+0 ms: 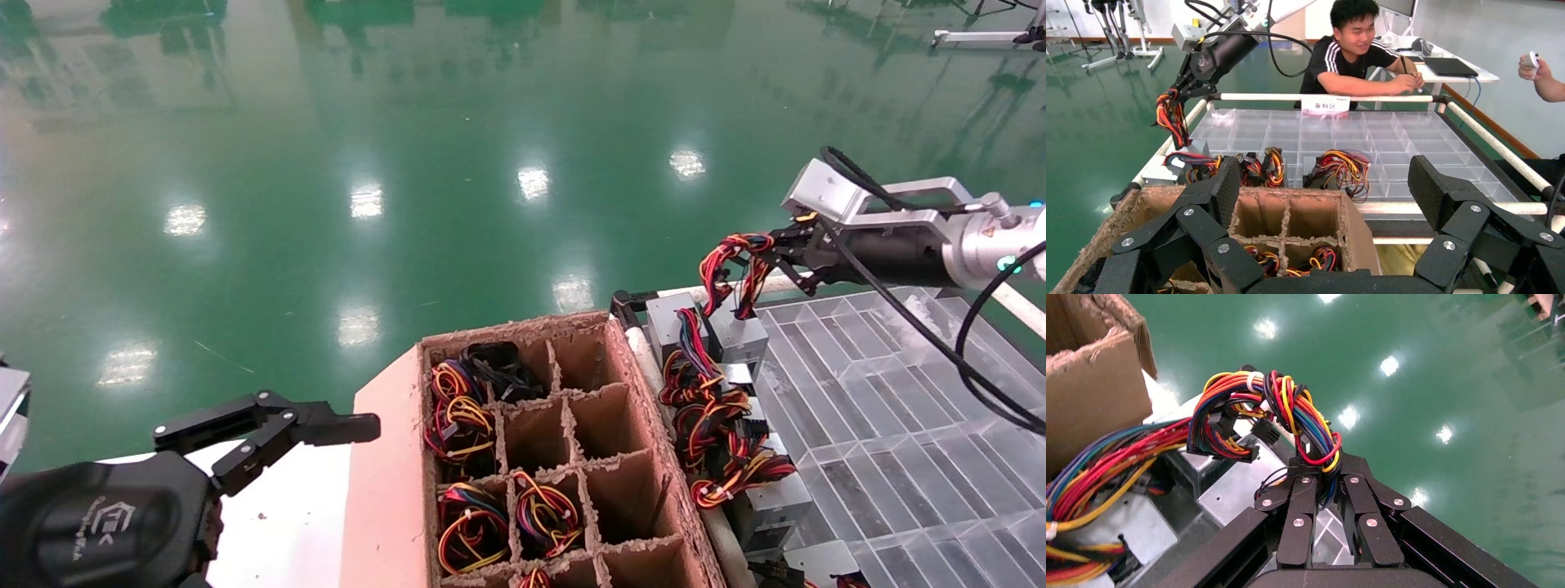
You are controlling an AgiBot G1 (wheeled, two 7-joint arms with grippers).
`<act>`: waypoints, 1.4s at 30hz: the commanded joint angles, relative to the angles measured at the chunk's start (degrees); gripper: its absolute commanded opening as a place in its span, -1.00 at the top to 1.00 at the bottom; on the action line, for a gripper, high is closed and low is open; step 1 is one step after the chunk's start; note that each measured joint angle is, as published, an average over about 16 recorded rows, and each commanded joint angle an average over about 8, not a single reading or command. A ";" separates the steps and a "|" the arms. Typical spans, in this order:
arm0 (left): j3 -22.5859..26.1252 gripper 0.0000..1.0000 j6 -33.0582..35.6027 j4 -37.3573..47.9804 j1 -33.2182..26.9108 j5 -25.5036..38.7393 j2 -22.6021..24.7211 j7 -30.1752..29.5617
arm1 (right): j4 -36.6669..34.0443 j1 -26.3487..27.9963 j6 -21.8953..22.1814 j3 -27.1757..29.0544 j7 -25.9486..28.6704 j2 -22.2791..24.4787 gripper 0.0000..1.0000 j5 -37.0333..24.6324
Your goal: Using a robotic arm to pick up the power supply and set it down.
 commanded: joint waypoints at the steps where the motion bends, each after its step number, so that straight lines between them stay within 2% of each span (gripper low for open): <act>1: 0.01 -1.00 0.00 0.00 0.00 0.00 0.00 0.00 | -0.03 -0.56 0.10 0.43 0.15 0.10 1.00 0.61; 9: 0.03 -1.00 -0.01 0.00 -0.01 -0.02 -0.01 0.02 | 0.24 -2.87 1.90 1.39 -0.06 0.08 0.99 1.99; 10: 0.03 -1.00 -0.02 0.00 -0.01 -0.02 -0.01 0.02 | 0.26 -3.16 2.17 1.45 -0.09 0.08 0.87 2.07; 17: 0.06 -1.00 -0.03 0.01 0.00 -0.04 -0.02 0.03 | 0.51 -4.27 3.49 1.69 -0.37 0.15 -0.87 2.51; 18: 0.06 -1.00 -0.03 0.01 0.00 -0.04 -0.02 0.03 | 0.53 -4.32 3.57 1.70 -0.38 0.15 -1.00 2.55; 35: 0.06 -1.00 -0.04 0.02 0.00 -0.05 -0.03 0.03 | 0.53 -4.20 3.30 1.62 -0.31 0.19 -1.00 2.35; 42: 0.08 -1.00 -0.02 0.05 -0.02 -0.05 -0.03 0.05 | 0.03 -2.48 1.64 0.96 0.86 0.81 -1.00 1.42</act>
